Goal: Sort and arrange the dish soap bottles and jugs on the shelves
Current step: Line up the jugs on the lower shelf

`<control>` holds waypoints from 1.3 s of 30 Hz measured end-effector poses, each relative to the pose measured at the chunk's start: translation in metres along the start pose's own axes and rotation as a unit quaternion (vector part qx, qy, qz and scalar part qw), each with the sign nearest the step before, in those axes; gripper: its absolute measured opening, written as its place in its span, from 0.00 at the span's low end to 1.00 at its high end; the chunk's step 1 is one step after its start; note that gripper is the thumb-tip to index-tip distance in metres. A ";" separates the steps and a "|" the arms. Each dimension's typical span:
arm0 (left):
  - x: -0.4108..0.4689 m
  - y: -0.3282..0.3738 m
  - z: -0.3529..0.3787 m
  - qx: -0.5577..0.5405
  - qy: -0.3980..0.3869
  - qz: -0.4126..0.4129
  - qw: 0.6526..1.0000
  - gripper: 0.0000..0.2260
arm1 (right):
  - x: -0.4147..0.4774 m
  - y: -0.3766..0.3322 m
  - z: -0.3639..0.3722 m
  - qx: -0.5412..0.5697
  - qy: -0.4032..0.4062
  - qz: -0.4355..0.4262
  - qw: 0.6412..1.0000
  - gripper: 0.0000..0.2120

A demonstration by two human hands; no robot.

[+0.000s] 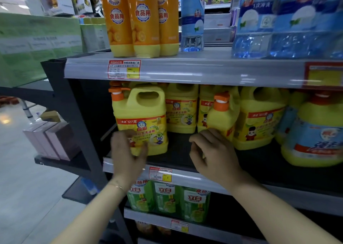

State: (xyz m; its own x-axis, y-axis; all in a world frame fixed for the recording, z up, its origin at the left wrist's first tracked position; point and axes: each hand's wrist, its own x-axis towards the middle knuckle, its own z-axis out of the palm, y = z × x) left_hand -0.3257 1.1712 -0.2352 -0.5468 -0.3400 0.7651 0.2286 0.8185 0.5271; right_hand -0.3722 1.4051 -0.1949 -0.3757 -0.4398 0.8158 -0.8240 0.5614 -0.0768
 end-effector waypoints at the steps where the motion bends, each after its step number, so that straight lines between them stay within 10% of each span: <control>1: -0.008 0.018 0.013 -0.033 -0.056 0.011 0.998 0.18 | 0.000 0.003 -0.003 -0.009 0.011 0.003 1.000 0.08; 5: -0.026 0.086 0.080 -0.118 -0.228 0.034 0.966 0.30 | -0.002 0.015 -0.018 -0.018 0.027 0.014 0.999 0.08; 14: -0.010 0.115 0.124 -0.258 -0.156 -0.148 0.942 0.33 | -0.028 0.062 -0.035 0.005 0.023 0.125 0.992 0.22; 21: 0.006 0.064 0.088 -0.005 -0.048 -0.020 0.999 0.36 | -0.035 0.088 0.004 0.092 -0.115 0.269 0.952 0.41; 25: 0.002 0.039 0.075 0.137 0.043 -0.064 0.988 0.50 | -0.021 0.093 0.033 0.271 -0.118 0.396 0.869 0.57; 29: 0.007 0.025 0.068 0.173 0.010 -0.194 0.966 0.64 | -0.017 0.092 0.058 0.326 -0.147 0.420 0.834 0.34; 39: 0.026 -0.027 0.042 0.002 -0.020 -0.196 0.980 0.68 | 0.005 0.071 0.088 0.303 -0.168 0.385 0.855 0.33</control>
State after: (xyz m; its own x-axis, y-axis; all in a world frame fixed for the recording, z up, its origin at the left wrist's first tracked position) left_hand -0.3797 1.1603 -0.2452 -0.6229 -0.6108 0.4888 -0.0093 0.6306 0.7761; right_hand -0.4696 1.3808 -0.2464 -0.9229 -0.3365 0.1869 -0.3076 0.3529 -0.8837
